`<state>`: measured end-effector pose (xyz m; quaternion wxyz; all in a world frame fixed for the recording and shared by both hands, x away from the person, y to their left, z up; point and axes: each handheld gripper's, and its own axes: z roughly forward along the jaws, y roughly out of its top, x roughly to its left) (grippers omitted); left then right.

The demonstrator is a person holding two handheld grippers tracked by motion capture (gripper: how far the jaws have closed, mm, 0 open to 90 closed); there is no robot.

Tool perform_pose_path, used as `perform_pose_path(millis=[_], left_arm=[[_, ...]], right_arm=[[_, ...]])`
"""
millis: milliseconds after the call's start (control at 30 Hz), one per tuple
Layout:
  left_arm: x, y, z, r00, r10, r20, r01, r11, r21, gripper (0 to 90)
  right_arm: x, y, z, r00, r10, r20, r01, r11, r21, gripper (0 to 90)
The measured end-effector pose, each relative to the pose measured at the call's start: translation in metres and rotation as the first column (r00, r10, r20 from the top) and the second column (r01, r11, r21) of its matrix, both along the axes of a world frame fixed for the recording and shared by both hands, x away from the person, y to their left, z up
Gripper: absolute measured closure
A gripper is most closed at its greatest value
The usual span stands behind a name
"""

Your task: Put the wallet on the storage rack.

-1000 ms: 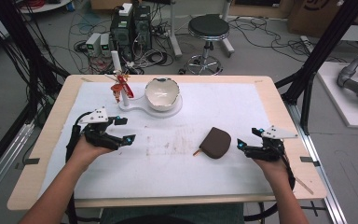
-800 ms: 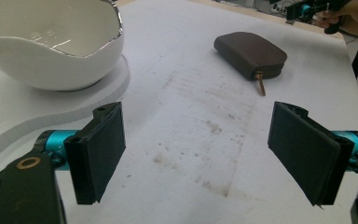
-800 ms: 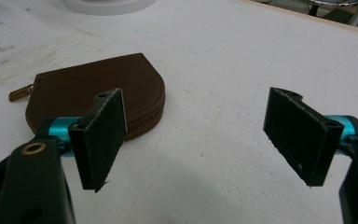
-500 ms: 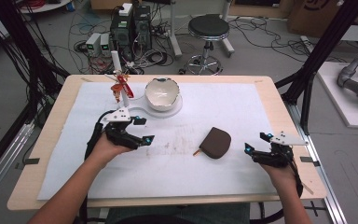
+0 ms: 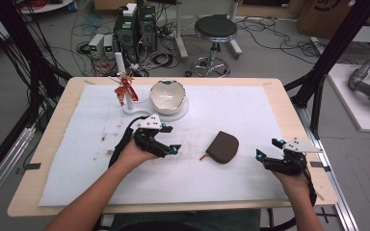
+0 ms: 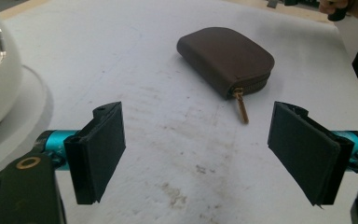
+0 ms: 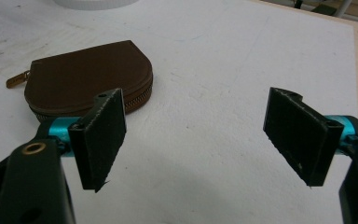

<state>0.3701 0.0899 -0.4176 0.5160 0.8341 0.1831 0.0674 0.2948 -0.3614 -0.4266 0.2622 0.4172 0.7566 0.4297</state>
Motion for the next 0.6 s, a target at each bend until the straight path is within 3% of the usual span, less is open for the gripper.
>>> perform_pose_path(millis=[267, 600], left_arm=[[-0.003, -0.032, -0.009, 0.9991, -0.042, -0.003, 0.042, 0.9981, 0.044, 18.9], [-0.002, -0.071, -0.027, 0.9951, -0.095, -0.028, 0.097, 0.9906, 0.096, 22.0]], right_arm=[[0.003, 0.002, 0.000, 1.0000, 0.009, 0.002, -0.009, 1.000, 0.003, 21.3], [0.004, 0.001, 0.000, 1.0000, 0.009, 0.002, -0.009, 1.000, 0.004, 21.3]])
